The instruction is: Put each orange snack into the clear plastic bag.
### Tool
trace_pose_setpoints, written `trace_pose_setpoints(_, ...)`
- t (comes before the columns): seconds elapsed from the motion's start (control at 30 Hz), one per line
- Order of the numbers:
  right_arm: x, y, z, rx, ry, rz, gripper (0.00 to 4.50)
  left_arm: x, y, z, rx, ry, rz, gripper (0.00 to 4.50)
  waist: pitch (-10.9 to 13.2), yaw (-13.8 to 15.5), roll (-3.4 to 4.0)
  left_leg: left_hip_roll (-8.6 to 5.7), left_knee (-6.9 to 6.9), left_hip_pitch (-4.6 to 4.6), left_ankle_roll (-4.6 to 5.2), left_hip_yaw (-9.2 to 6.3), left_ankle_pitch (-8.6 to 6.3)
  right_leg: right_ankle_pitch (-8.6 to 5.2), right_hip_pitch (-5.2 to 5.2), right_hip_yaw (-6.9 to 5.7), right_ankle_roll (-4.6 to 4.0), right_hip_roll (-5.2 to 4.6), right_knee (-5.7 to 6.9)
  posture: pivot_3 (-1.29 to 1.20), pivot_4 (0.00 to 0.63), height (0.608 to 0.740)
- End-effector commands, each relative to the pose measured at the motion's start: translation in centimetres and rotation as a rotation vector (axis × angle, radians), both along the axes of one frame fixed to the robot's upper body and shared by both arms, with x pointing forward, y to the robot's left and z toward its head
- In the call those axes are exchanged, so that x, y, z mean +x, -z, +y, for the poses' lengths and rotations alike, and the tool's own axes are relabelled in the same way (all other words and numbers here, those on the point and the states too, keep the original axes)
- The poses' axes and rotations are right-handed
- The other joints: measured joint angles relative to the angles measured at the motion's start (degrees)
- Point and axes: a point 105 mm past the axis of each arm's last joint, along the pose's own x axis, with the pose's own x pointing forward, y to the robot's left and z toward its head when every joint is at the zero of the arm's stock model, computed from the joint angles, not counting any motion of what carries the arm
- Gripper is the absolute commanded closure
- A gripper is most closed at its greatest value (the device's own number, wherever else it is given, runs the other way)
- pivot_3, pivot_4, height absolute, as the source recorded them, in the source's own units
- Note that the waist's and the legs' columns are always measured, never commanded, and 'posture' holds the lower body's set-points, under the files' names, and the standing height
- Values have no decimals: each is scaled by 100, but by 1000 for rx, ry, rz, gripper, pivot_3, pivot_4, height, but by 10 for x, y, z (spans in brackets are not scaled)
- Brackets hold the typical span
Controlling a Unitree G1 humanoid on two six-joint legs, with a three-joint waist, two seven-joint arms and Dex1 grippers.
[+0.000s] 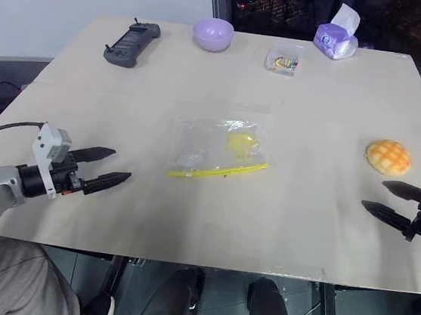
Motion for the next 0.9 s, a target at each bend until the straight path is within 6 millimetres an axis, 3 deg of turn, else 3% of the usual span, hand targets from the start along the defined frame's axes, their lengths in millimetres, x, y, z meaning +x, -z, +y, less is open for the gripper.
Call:
trace_pose_setpoints(0.03,-1,-15,-1,3,10,-60,36,5,-3,-2,50,5,-47,0,0,1,0,0,0,0,0,0,0,0,0,0,0,0,0,0,150,740)
trace_pose_setpoints(0.27,1,-14,0,10,15,-63,36,23,5,0,236,-43,-118,0,0,1,0,-1,0,0,0,0,0,0,0,0,0,1,0,0,150,740)
trace_pose_setpoints(0.53,1,-14,1,14,18,-67,36,37,9,0,236,-50,-130,0,0,-2,0,-2,0,-1,0,0,0,0,0,-1,0,1,1,0,150,740)
trace_pose_setpoints(0.7,0,-14,-1,8,23,-65,36,52,19,-2,55,-178,66,0,0,16,-1,-3,3,-1,0,-4,0,0,1,-5,1,1,4,0,150,740)
trace_pose_setpoints(0.9,-1,-15,-2,-3,25,-62,36,68,-6,-47,-408,-160,288,0,-1,19,-3,-6,14,-10,0,-17,0,0,1,-17,2,0,6,0,150,740)
